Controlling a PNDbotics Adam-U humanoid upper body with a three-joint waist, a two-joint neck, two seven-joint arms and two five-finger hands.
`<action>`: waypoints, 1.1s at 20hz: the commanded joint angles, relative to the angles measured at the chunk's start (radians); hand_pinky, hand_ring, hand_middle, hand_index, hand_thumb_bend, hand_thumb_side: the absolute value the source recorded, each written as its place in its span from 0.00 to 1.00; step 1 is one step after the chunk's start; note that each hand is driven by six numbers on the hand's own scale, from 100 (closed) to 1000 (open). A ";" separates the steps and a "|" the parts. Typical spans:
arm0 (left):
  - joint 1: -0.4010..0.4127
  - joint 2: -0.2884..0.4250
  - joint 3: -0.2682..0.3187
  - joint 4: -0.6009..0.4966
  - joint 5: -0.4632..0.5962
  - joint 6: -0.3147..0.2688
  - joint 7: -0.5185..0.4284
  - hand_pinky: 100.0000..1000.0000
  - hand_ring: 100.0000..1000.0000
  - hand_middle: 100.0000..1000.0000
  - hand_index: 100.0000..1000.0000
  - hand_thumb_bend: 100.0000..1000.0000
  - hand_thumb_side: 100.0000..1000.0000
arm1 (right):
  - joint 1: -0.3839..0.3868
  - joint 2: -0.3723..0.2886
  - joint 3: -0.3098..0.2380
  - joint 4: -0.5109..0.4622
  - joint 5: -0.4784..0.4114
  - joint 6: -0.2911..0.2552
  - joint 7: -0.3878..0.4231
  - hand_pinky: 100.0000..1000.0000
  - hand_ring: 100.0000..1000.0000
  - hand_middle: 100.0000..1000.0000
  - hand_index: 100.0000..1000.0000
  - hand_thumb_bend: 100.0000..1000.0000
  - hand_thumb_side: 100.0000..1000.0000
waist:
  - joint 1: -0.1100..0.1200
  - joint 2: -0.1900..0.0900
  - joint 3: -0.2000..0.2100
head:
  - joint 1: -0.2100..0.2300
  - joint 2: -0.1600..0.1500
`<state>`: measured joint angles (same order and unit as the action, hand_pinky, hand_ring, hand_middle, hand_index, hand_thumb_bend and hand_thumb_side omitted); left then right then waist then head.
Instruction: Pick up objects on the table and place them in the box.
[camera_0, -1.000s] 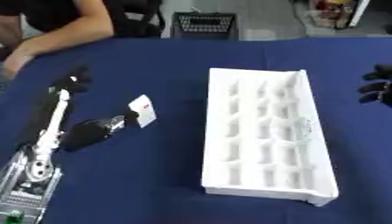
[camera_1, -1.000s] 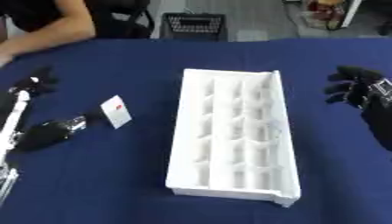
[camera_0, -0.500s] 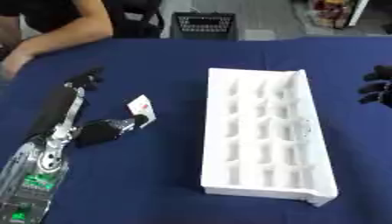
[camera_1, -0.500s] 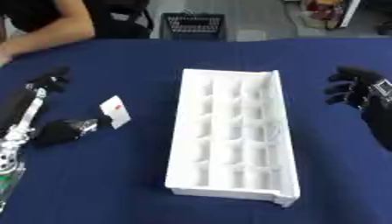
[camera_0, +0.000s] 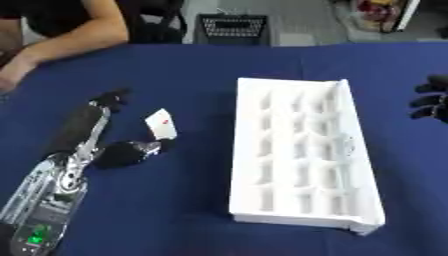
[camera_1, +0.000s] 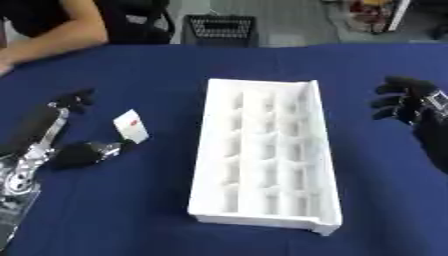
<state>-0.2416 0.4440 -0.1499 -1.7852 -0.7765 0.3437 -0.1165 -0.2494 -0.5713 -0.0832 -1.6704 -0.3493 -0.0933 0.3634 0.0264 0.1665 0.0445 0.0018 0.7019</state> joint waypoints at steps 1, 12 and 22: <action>-0.015 0.017 0.004 -0.001 -0.011 0.002 -0.003 0.92 0.79 0.80 1.00 0.93 0.57 | -0.012 -0.018 -0.007 -0.011 0.002 -0.002 0.002 0.61 0.67 0.70 0.85 0.00 0.92 | 0.000 -0.015 -0.002 | 0.011 -0.009; -0.021 0.018 0.010 0.003 -0.024 0.010 -0.002 0.92 0.79 0.79 0.80 0.93 0.56 | -0.012 -0.018 -0.007 -0.011 0.001 -0.002 0.002 0.61 0.67 0.70 0.85 0.00 0.92 | 0.000 -0.015 -0.001 | 0.013 -0.010; -0.025 0.019 0.013 0.001 -0.030 0.018 -0.002 0.93 0.79 0.79 0.70 0.93 0.56 | -0.013 -0.018 -0.007 -0.010 0.001 -0.002 0.003 0.61 0.67 0.70 0.85 0.00 0.92 | 0.000 -0.015 -0.002 | 0.014 -0.011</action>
<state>-0.2526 0.4439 -0.1494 -1.7729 -0.8000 0.3580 -0.1210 -0.2494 -0.5713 -0.0832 -1.6704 -0.3493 -0.0933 0.3636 0.0265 0.1665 0.0441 0.0090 0.7019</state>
